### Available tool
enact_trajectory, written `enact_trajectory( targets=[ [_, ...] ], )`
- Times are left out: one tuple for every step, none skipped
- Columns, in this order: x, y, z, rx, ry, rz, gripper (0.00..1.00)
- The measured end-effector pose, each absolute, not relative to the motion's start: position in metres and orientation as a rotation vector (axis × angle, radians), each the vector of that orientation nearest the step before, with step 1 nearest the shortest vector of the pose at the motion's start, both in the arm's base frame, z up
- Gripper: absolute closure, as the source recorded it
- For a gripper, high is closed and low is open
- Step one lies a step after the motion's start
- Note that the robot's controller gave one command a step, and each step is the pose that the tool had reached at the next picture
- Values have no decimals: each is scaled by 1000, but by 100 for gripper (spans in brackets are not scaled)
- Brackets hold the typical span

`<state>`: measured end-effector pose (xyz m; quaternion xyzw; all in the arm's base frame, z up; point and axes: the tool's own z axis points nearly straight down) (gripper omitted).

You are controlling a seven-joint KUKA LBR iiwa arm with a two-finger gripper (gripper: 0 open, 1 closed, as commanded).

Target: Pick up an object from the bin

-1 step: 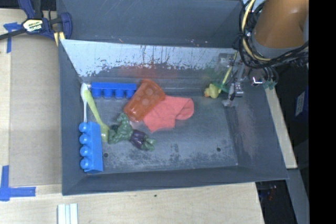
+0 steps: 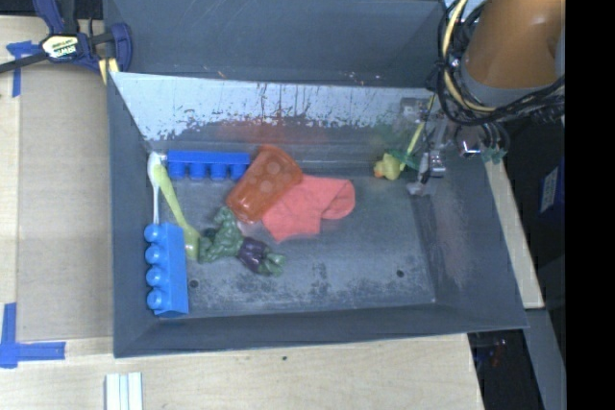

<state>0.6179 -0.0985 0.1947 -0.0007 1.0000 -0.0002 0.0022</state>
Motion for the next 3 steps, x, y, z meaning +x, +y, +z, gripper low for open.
enact_trajectory(
  targets=[
    [620, -67, 234, -190, 3137, -2, 0],
    [609, 9, 254, -508, 3092, -3, 0],
    [580, -3, 188, -344, 3106, -5, 0]
  ],
)
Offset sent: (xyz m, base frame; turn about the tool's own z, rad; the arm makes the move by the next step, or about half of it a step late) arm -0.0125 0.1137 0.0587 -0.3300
